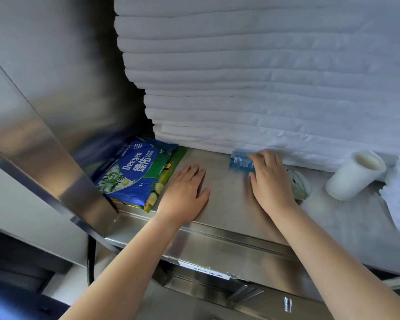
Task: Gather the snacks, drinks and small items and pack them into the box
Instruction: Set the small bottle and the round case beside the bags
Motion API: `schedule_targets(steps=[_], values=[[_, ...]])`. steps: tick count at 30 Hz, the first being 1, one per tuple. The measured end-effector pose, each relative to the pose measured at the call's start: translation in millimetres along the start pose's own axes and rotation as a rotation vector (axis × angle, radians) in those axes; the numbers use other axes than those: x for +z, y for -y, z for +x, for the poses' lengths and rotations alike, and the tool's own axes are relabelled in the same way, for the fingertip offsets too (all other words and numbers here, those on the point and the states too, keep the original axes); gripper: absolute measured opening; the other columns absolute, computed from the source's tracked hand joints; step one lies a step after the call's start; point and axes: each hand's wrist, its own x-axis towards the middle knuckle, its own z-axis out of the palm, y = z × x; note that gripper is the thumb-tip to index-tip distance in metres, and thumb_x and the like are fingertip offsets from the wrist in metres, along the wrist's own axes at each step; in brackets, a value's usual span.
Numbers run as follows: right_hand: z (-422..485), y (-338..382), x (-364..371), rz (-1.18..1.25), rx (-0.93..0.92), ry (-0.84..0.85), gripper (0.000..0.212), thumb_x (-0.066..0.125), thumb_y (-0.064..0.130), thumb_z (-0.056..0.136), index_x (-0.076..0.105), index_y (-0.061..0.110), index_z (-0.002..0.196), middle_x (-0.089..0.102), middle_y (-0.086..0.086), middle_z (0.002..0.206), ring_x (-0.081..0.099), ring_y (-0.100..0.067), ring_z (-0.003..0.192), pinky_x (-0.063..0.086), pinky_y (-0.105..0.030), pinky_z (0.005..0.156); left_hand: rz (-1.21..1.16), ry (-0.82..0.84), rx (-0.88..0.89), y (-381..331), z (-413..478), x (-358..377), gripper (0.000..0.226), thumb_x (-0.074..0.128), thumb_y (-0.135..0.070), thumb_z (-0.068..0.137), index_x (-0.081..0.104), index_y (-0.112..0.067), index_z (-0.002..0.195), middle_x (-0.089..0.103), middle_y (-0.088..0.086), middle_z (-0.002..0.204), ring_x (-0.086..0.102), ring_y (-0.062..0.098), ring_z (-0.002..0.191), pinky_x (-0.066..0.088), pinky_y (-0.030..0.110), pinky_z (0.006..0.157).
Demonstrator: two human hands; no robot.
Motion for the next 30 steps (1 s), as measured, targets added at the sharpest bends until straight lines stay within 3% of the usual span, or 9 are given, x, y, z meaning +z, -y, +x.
schedule_targets(steps=[3, 7, 13, 18, 19, 21, 24, 27, 30], values=[[-1.9, 2.1, 0.7, -0.008, -0.017, -0.025, 0.038, 0.063, -0.001, 0.078, 0.059, 0.004, 0.116, 0.054, -0.015, 0.112, 0.05, -0.035, 0.1, 0.043, -0.04, 0.085, -0.008, -0.004, -0.004, 0.1, -0.1, 0.4, 0.056, 0.039, -0.043, 0.095, 0.029, -0.021, 0.146, 0.021, -0.003, 0.155, 0.011, 0.013, 0.143, -0.001, 0.021, 0.111], [-4.0, 1.9, 4.4, 0.091, -0.037, -0.005, 0.045, 0.056, -0.007, 0.081, 0.054, 0.006, 0.125, 0.05, -0.016, 0.126, 0.049, -0.036, 0.109, 0.044, -0.042, 0.088, -0.007, -0.001, -0.007, 0.6, 0.6, 0.4, 0.057, 0.038, -0.044, 0.095, 0.028, -0.022, 0.146, 0.02, -0.004, 0.155, 0.01, 0.012, 0.143, -0.002, 0.02, 0.11], [-8.9, 1.1, 3.3, 0.308, -0.08, -0.072, 0.045, 0.063, -0.004, 0.076, 0.057, 0.006, 0.119, 0.054, -0.012, 0.115, 0.053, -0.031, 0.105, 0.043, -0.034, 0.085, -0.007, 0.003, -0.017, -0.8, -0.6, -1.1, 0.057, 0.038, -0.044, 0.095, 0.028, -0.022, 0.147, 0.02, -0.004, 0.155, 0.01, 0.011, 0.143, -0.002, 0.019, 0.109], [-11.3, -3.9, 2.9, 0.536, -0.116, -0.201, 0.024, 0.055, -0.002, 0.087, 0.061, 0.008, 0.108, 0.054, -0.003, 0.107, 0.06, -0.012, 0.078, 0.048, -0.026, 0.071, -0.015, 0.011, -0.021, -2.2, -1.6, -3.4, 0.057, 0.038, -0.044, 0.096, 0.027, -0.023, 0.147, 0.019, -0.005, 0.156, 0.008, 0.01, 0.143, -0.003, 0.018, 0.108], [-10.7, -5.2, 3.6, 0.556, -0.115, -0.204, 0.031, 0.05, -0.007, 0.087, 0.061, 0.009, 0.11, 0.054, -0.003, 0.11, 0.062, -0.013, 0.08, 0.047, -0.022, 0.075, -0.013, 0.013, -0.023, -2.5, -1.8, -3.7, 0.057, 0.037, -0.044, 0.096, 0.026, -0.023, 0.147, 0.019, -0.005, 0.156, 0.008, 0.01, 0.143, -0.003, 0.018, 0.107], [-7.8, -7.4, 6.7, 0.477, -0.141, -0.13, 0.049, 0.045, -0.016, 0.082, 0.058, 0.009, 0.122, 0.052, -0.005, 0.126, 0.059, -0.019, 0.106, 0.039, -0.018, 0.092, -0.007, 0.02, -0.025, -2.8, -1.7, -4.6, 0.057, 0.037, -0.044, 0.096, 0.026, -0.023, 0.147, 0.018, -0.005, 0.156, 0.008, 0.01, 0.143, -0.003, 0.019, 0.108], [-2.6, -5.6, 12.7, 0.371, -0.194, 0.066, 0.067, 0.043, -0.018, 0.083, 0.045, 0.018, 0.14, 0.032, 0.001, 0.152, 0.034, -0.016, 0.133, 0.031, -0.023, 0.103, -0.003, 0.034, -0.029, -3.2, -1.6, -5.1, 0.057, 0.036, -0.045, 0.096, 0.025, -0.023, 0.148, 0.017, -0.005, 0.156, 0.007, 0.011, 0.143, -0.001, 0.021, 0.11], [0.8, -0.8, 16.2, 0.352, -0.221, 0.018, 0.061, 0.048, -0.014, 0.083, 0.048, 0.015, 0.137, 0.046, -0.002, 0.142, 0.041, -0.023, 0.127, 0.033, -0.027, 0.106, -0.003, 0.039, -0.034, -2.7, -1.9, -4.6, 0.057, 0.035, -0.046, 0.096, 0.024, -0.024, 0.148, 0.017, -0.005, 0.156, 0.007, 0.011, 0.143, 0.0, 0.021, 0.11], [3.7, -2.4, 13.0, 0.323, -0.174, -0.075, 0.053, 0.06, -0.005, 0.082, 0.054, 0.011, 0.131, 0.055, -0.006, 0.122, 0.047, -0.024, 0.111, 0.038, -0.029, 0.099, 0.005, 0.04, -0.027, -1.5, -1.4, -3.7, 0.057, 0.034, -0.046, 0.096, 0.023, -0.025, 0.148, 0.016, -0.005, 0.156, 0.006, 0.01, 0.143, -0.002, 0.02, 0.108]])
